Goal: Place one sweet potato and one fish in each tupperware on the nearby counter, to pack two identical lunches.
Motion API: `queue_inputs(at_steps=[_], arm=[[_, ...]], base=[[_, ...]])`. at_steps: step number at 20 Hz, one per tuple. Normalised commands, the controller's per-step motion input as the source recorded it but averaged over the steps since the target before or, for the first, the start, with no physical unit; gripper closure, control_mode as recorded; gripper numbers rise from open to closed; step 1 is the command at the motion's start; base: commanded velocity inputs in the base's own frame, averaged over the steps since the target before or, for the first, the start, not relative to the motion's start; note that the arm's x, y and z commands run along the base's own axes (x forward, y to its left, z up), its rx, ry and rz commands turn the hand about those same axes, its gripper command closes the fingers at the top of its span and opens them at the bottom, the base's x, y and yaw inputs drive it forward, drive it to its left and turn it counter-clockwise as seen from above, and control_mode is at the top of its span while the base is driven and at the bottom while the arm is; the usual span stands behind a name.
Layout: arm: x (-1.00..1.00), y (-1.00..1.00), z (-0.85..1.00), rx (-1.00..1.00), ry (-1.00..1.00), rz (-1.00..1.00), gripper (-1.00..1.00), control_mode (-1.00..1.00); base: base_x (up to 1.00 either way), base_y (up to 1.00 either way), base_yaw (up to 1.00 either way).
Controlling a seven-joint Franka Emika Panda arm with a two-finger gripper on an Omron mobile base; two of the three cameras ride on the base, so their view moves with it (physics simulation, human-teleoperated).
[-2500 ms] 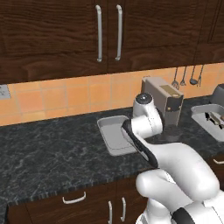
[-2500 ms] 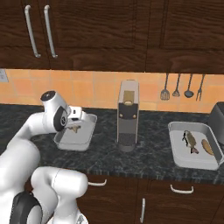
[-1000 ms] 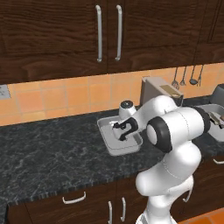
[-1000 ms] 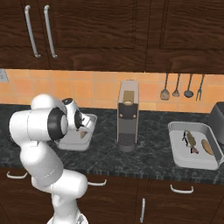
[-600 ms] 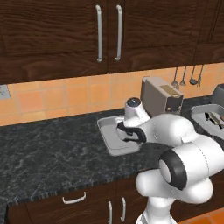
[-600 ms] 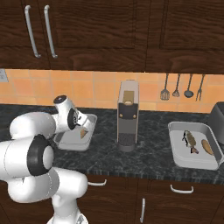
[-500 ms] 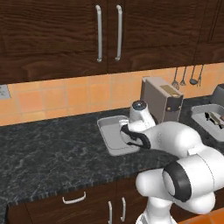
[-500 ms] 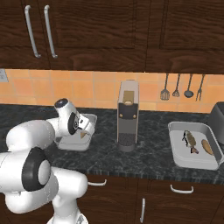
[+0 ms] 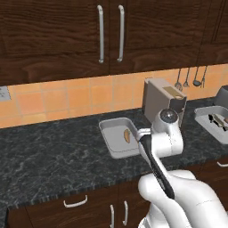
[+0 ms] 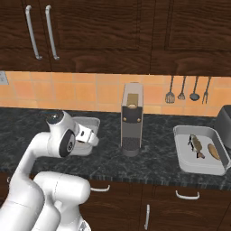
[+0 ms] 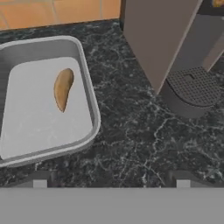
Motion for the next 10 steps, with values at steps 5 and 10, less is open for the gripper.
queue_inputs(at_steps=[5, 10], arm=[[-1.0, 0.13, 0.97, -0.1, -0.02, 0.07, -1.0, -1.0], [-0.91, 0.0, 0.64, -0.04, -0.03, 0.09, -1.0, -1.0]], base=[[0.0, 0.0, 0.0], [0.0, 0.0, 0.0]])
